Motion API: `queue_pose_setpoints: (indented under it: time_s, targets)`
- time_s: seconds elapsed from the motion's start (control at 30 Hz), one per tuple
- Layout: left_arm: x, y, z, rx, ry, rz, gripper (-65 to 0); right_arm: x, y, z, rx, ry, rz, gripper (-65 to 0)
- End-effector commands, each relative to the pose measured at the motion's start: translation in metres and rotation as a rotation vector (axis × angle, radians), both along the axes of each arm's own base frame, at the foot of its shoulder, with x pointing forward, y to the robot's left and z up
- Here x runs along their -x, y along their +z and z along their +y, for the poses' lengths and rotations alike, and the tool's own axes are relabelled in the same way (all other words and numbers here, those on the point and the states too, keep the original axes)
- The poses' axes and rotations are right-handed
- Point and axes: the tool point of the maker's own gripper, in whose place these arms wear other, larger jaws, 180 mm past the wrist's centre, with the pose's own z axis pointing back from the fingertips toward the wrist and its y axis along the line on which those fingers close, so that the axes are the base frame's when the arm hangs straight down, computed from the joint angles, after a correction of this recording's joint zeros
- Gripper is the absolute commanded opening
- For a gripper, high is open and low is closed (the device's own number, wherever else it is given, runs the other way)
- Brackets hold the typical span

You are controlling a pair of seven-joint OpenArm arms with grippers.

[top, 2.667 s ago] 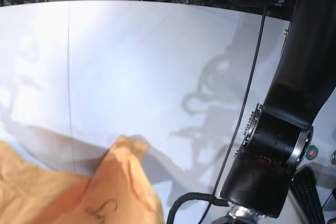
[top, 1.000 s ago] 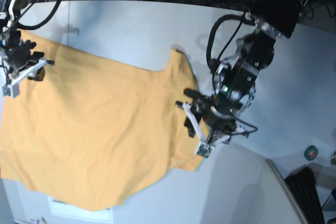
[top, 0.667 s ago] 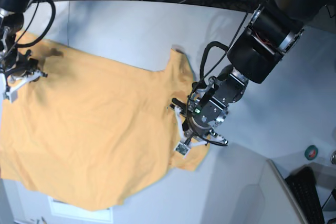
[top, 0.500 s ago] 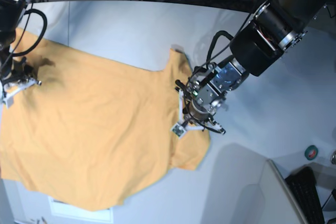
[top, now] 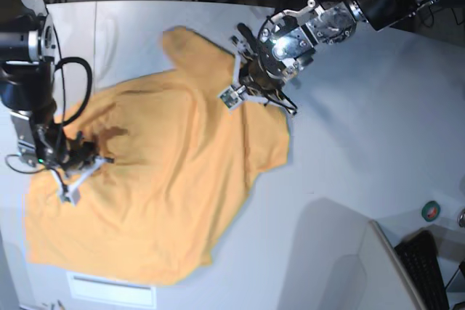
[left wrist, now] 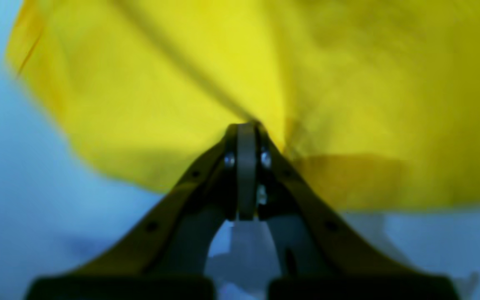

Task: Layout the t-shirt on the table in an organized manner, then fold the t-shirt properly
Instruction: 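Lay the shirt flat and release it from both grippers, then grasp shirt edges with both grippers and drag them apart to spread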

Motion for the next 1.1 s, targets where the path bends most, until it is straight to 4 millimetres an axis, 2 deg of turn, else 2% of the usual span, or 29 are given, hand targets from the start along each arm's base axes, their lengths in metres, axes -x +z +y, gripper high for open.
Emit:
queue_pose_setpoints:
  time_s: [0.0, 0.1, 0.17, 0.23, 0.27, 0.3, 0.43, 0.47, 0.57, 0.77, 0.87, 0.97, 1.03, 1.07]
  targets:
    - [0.004, 0.004, -0.012, 0.028, -0.010, 0.019, -65.0, -0.017, 0.014, 0.015, -0.008, 0.051, -0.026, -65.0]
    - [0.006, 0.013, -0.045, 0.093, -0.022, 0.016, -65.0, -0.030, 0.022, 0.047, 0.008, 0.152, -0.044, -65.0]
    - [0.003, 0.018, -0.050, 0.100, -0.018, 0.016, -65.0, -0.036, 0.027, 0.056, 0.038, 0.210, -0.054, -65.0]
    - [-0.006, 0.033, -0.051, 0.126, 0.011, -0.001, -65.0, -0.044, 0.036, 0.059, 0.059, 0.243, -0.078, -65.0]
    - [-0.015, 0.045, -0.048, 0.145, 0.033, -0.022, -65.0, -0.048, 0.043, 0.058, 0.065, 0.246, -0.093, -65.0]
    - [-0.021, 0.054, -0.042, 0.156, 0.057, -0.038, -65.0, -0.049, 0.048, 0.047, 0.083, 0.244, -0.099, -65.0]
    - [-0.063, 0.090, -0.003, 0.171, 0.168, -0.150, -65.0, -0.038, 0.075, 0.030, 0.122, 0.258, -0.145, -65.0]
    - [-0.081, 0.099, 0.005, 0.172, 0.197, -0.186, -65.0, -0.031, 0.082, 0.027, 0.127, 0.256, -0.161, -65.0]
    - [-0.124, 0.106, 0.027, 0.124, 0.250, -0.236, -65.0, 0.001, 0.096, 0.027, 0.133, 0.253, -0.180, -65.0]
    - [-0.202, 0.114, 0.010, 0.113, 0.276, -0.310, -65.0, 0.089, 0.063, 0.073, 0.043, 0.286, -0.068, -65.0]
    - [-0.236, 0.114, 0.003, 0.125, 0.293, -0.348, -65.0, 0.120, 0.054, 0.099, -0.017, 0.292, -0.038, -65.0]
    - [-0.254, 0.098, -0.006, 0.124, 0.306, -0.347, -65.0, 0.138, 0.049, 0.128, -0.055, 0.345, -0.017, -65.0]
    - [-0.253, 0.081, -0.009, 0.117, 0.311, -0.329, -65.0, 0.152, 0.034, 0.148, -0.076, 0.400, 0.033, -65.0]
    - [-0.250, 0.072, -0.009, 0.111, 0.313, -0.318, -65.0, 0.153, 0.029, 0.154, -0.083, 0.417, 0.042, -65.0]
